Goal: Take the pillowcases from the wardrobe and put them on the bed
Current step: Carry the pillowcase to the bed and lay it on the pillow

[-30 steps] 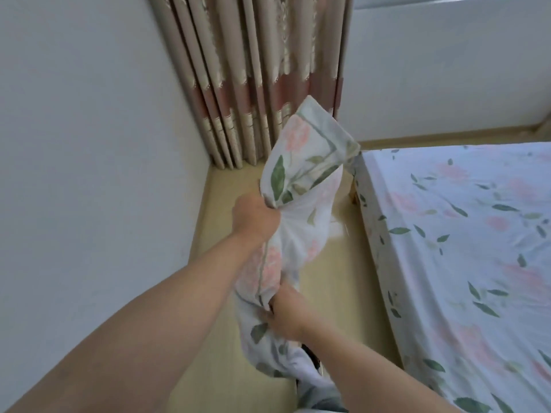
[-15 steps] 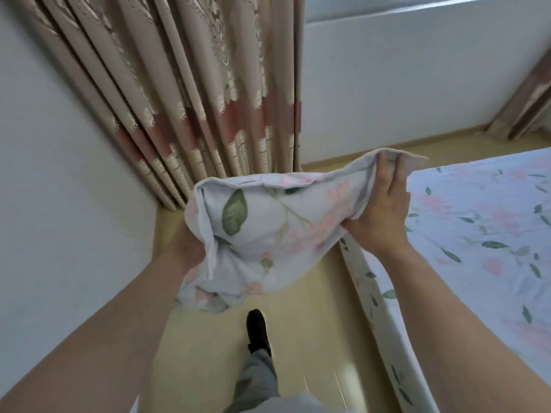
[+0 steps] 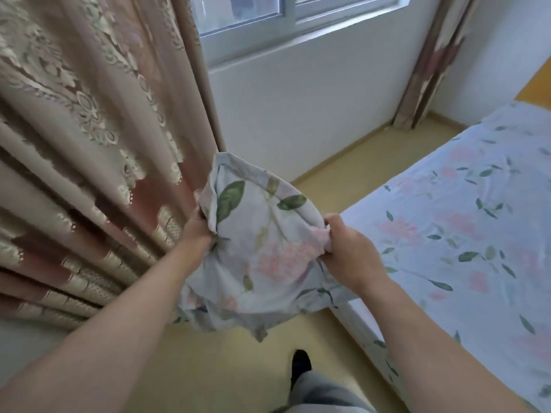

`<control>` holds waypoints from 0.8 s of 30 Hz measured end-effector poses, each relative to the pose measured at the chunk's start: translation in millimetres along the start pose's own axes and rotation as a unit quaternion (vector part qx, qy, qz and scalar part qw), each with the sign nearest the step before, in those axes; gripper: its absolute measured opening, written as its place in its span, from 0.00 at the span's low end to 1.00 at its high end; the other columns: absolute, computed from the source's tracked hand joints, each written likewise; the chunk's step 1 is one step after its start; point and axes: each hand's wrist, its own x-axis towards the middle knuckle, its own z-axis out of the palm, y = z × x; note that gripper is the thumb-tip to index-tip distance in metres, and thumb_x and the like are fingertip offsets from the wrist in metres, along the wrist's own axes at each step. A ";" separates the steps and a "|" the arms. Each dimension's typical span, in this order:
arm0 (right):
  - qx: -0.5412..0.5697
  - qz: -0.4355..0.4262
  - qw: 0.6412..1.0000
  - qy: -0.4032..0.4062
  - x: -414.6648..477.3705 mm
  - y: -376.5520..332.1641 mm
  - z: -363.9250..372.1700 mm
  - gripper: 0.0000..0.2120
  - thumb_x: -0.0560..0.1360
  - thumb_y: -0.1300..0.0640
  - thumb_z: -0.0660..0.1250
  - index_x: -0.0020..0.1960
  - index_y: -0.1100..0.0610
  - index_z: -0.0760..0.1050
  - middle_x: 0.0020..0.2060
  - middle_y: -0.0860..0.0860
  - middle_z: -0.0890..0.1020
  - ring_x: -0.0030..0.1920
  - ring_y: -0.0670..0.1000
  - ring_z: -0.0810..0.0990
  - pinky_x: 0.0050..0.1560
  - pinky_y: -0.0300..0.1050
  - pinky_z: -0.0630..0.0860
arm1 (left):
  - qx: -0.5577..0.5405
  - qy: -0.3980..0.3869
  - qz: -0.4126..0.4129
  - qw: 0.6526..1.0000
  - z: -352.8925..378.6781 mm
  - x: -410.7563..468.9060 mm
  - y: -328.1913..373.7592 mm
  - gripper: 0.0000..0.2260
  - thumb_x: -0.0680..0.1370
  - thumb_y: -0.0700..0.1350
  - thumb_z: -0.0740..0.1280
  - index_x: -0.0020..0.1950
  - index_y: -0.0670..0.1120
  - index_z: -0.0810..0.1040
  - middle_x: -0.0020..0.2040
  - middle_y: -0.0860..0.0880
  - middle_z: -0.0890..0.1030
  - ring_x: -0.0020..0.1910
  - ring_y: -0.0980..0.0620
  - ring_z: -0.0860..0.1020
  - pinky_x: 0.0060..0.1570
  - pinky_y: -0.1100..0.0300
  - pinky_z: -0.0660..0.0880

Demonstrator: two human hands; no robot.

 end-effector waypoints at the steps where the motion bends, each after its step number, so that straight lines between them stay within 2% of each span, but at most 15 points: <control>1: 0.005 0.010 1.000 0.012 23.5 1.8 9.8 0.13 0.74 0.56 0.68 0.55 0.53 0.68 0.38 0.51 0.80 0.36 0.59 0.78 0.33 0.51 0.73 | -0.036 0.013 -0.008 0.999 7.1 36.1 7.6 0.11 0.82 0.38 0.65 0.62 0.35 0.78 0.43 0.45 0.87 0.45 0.46 0.86 0.34 0.60 0.81; 2: -0.008 0.019 1.000 0.010 45.6 2.9 19.8 0.10 0.75 0.56 0.67 0.53 0.55 0.70 0.37 0.52 0.80 0.36 0.59 0.77 0.33 0.50 0.72 | -0.043 0.010 -0.022 0.999 17.1 69.6 15.2 0.15 0.82 0.48 0.66 0.61 0.38 0.80 0.42 0.45 0.87 0.41 0.48 0.87 0.34 0.58 0.83; 3: -0.028 0.019 0.999 0.000 67.2 4.1 33.1 0.06 0.74 0.57 0.67 0.47 0.56 0.70 0.36 0.53 0.80 0.35 0.59 0.75 0.33 0.50 0.69 | -0.007 -0.040 -0.039 0.998 26.7 99.3 24.9 0.23 0.79 0.59 0.66 0.62 0.41 0.81 0.47 0.43 0.87 0.44 0.47 0.87 0.41 0.53 0.84; 4: -0.043 0.012 0.999 -0.012 89.3 4.5 47.7 0.07 0.73 0.59 0.66 0.41 0.56 0.67 0.35 0.55 0.80 0.33 0.59 0.72 0.32 0.49 0.67 | 0.064 -0.083 -0.036 0.994 35.6 133.8 25.5 0.30 0.76 0.67 0.65 0.65 0.44 0.80 0.55 0.41 0.86 0.51 0.45 0.86 0.52 0.47 0.83; 5: -0.057 0.002 0.998 -0.023 111.8 4.0 62.0 0.10 0.71 0.61 0.67 0.38 0.55 0.65 0.33 0.55 0.80 0.31 0.58 0.69 0.31 0.48 0.67 | 0.164 -0.087 -0.023 0.982 41.7 168.1 21.8 0.32 0.75 0.71 0.62 0.67 0.48 0.78 0.59 0.42 0.84 0.55 0.44 0.84 0.59 0.44 0.80; 7: -0.081 -0.011 0.995 -0.065 159.9 9.0 84.7 0.13 0.68 0.63 0.68 0.36 0.53 0.63 0.30 0.54 0.78 0.30 0.58 0.69 0.32 0.48 0.70 | 0.313 -0.036 0.005 0.949 47.3 238.6 8.5 0.29 0.78 0.69 0.57 0.68 0.51 0.77 0.61 0.47 0.82 0.59 0.46 0.81 0.63 0.45 0.77; 8: -0.087 -0.004 0.991 -0.100 182.4 12.8 88.6 0.11 0.70 0.61 0.67 0.37 0.52 0.65 0.33 0.54 0.79 0.33 0.59 0.73 0.36 0.50 0.73 | 0.327 -0.022 -0.006 0.945 54.5 257.9 13.6 0.27 0.78 0.68 0.56 0.66 0.52 0.77 0.61 0.47 0.82 0.59 0.45 0.80 0.64 0.45 0.76; 10: -0.104 0.035 0.984 -0.139 230.7 27.7 84.7 0.04 0.75 0.56 0.63 0.42 0.50 0.69 0.44 0.52 0.83 0.46 0.59 0.81 0.46 0.52 0.73 | 0.299 0.011 -0.030 0.954 69.0 298.6 35.4 0.27 0.77 0.70 0.56 0.63 0.53 0.79 0.60 0.48 0.83 0.59 0.43 0.80 0.65 0.44 0.75; 11: -0.107 0.058 0.983 -0.135 255.3 37.2 80.2 0.02 0.77 0.54 0.62 0.45 0.50 0.71 0.48 0.52 0.84 0.51 0.59 0.82 0.47 0.51 0.71 | 0.284 0.036 -0.021 0.958 77.8 316.4 53.0 0.25 0.78 0.68 0.57 0.62 0.52 0.80 0.60 0.48 0.83 0.59 0.43 0.80 0.65 0.46 0.75; 13: -0.104 0.100 0.980 -0.136 308.9 49.2 67.1 0.06 0.78 0.51 0.61 0.49 0.52 0.75 0.51 0.53 0.85 0.55 0.60 0.82 0.46 0.50 0.70 | 0.285 0.066 0.032 0.956 97.6 355.3 94.5 0.20 0.83 0.59 0.56 0.61 0.47 0.80 0.58 0.45 0.81 0.57 0.44 0.78 0.63 0.52 0.74; 16: -0.120 0.108 0.974 -0.157 375.5 55.0 55.1 0.06 0.78 0.51 0.62 0.42 0.50 0.72 0.51 0.53 0.85 0.56 0.59 0.82 0.50 0.50 0.71 | 0.308 0.036 0.074 0.948 133.2 408.4 134.5 0.19 0.85 0.53 0.55 0.61 0.43 0.79 0.56 0.42 0.81 0.58 0.43 0.78 0.63 0.52 0.74; 18: -0.116 0.147 0.975 -0.119 418.4 63.6 53.4 0.12 0.79 0.50 0.63 0.38 0.50 0.65 0.48 0.51 0.85 0.55 0.58 0.82 0.49 0.50 0.67 | 0.329 0.004 0.054 0.943 156.9 451.9 148.8 0.19 0.84 0.55 0.56 0.61 0.45 0.79 0.58 0.43 0.81 0.60 0.43 0.78 0.66 0.48 0.74; 20: -0.102 0.177 0.973 -0.104 452.8 79.0 60.2 0.14 0.81 0.48 0.61 0.38 0.50 0.64 0.48 0.52 0.84 0.54 0.59 0.82 0.47 0.49 0.66 | 0.341 -0.011 0.033 0.939 183.5 497.6 157.1 0.23 0.84 0.58 0.55 0.62 0.43 0.80 0.60 0.44 0.80 0.62 0.43 0.78 0.68 0.48 0.72; 23: -0.108 0.219 0.955 -0.166 493.8 100.4 72.9 0.17 0.82 0.47 0.59 0.36 0.50 0.62 0.47 0.52 0.83 0.53 0.59 0.83 0.47 0.49 0.69 | 0.398 -0.006 -0.013 0.917 222.8 556.2 164.4 0.30 0.84 0.61 0.51 0.59 0.37 0.79 0.56 0.42 0.78 0.60 0.42 0.77 0.64 0.51 0.70; 24: -0.106 0.237 0.949 -0.179 516.6 108.4 76.5 0.16 0.81 0.49 0.60 0.36 0.50 0.63 0.46 0.52 0.83 0.53 0.59 0.83 0.47 0.49 0.69 | 0.433 -0.031 -0.020 0.900 239.5 581.5 167.4 0.31 0.84 0.61 0.51 0.56 0.36 0.80 0.57 0.40 0.80 0.61 0.40 0.78 0.63 0.51 0.71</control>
